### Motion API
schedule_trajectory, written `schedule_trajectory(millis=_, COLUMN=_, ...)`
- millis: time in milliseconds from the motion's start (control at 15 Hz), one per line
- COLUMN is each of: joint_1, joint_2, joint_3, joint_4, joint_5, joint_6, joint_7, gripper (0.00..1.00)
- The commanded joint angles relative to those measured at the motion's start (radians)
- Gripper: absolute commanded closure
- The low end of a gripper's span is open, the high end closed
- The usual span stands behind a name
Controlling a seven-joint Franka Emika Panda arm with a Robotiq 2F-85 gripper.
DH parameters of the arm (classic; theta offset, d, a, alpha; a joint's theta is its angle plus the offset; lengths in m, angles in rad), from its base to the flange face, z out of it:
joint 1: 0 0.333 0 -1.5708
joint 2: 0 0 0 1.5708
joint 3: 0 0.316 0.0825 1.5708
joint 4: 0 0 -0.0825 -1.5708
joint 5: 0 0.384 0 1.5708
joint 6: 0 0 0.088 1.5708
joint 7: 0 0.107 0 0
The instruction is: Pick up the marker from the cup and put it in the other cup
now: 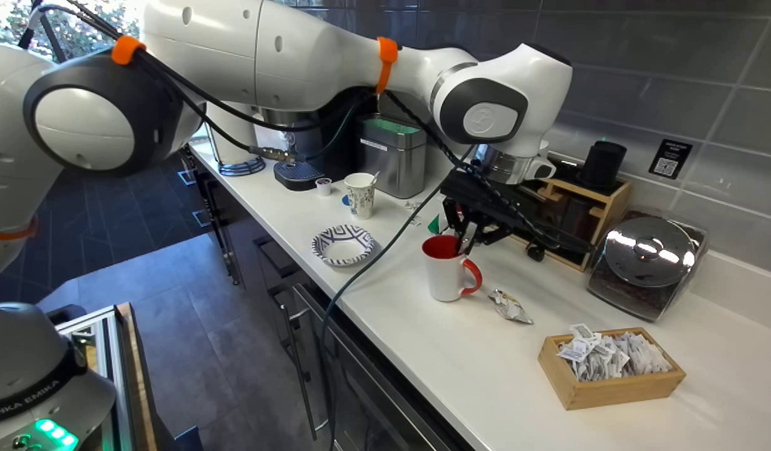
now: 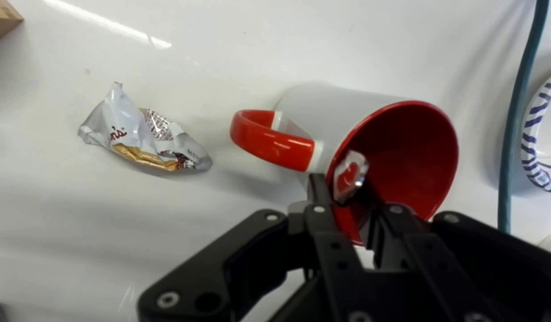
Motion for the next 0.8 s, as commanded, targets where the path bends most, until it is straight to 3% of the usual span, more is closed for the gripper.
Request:
schedule_trajectory(millis=0, joint_1=0.024, joint_2=0.003, joint_3=-0.012, joint_4=0.004, joint_5=-0.032, joint_6=-0.022, joint_7=0.027, gripper=0.75)
schedule_trajectory(millis=67, joint_1=0.027, joint_2=0.004, joint_3=-0.014, joint_4=0.006, joint_5=-0.036, joint_6=-0.023, joint_7=0.031, gripper=0.64)
schedule_trajectory(millis=200, joint_1=0.032, joint_2=0.006, joint_3=-0.017, joint_4=0.007, joint_5=-0.045, joint_6=-0.025, joint_7=0.036, gripper=0.58)
schedule_trajectory(millis=267, joint_1=0.035, joint_2=0.007, joint_3=-0.019, joint_4=0.007, joint_5=-0.051, joint_6=-0.024, joint_7=0.036, gripper=0.44)
schedule_trajectory(millis=333, joint_1=0.037, joint_2=0.008, joint_3=-0.021, joint_4=0.008, joint_5=-0.055, joint_6=-0.025, joint_7=0.036, gripper=0.38)
schedule_trajectory(millis=400, joint_1=0.037, joint_2=0.009, joint_3=-0.023, joint_4=0.009, joint_5=-0.056, joint_6=-0.026, joint_7=0.036, gripper=0.49)
schedule_trajectory(millis=467, joint_1=0.037, joint_2=0.009, joint_3=-0.025, joint_4=0.010, joint_5=-0.057, joint_6=-0.029, joint_7=0.038, gripper=0.74)
schedule_trajectory(millis=600, joint_1=0.039, joint_2=0.010, joint_3=-0.031, joint_4=0.011, joint_5=-0.064, joint_6=-0.028, joint_7=0.038, gripper=0.76)
schedule_trajectory(millis=733, joint_1=0.039, joint_2=0.008, joint_3=-0.036, joint_4=0.009, joint_5=-0.071, joint_6=-0.031, joint_7=0.036, gripper=0.94)
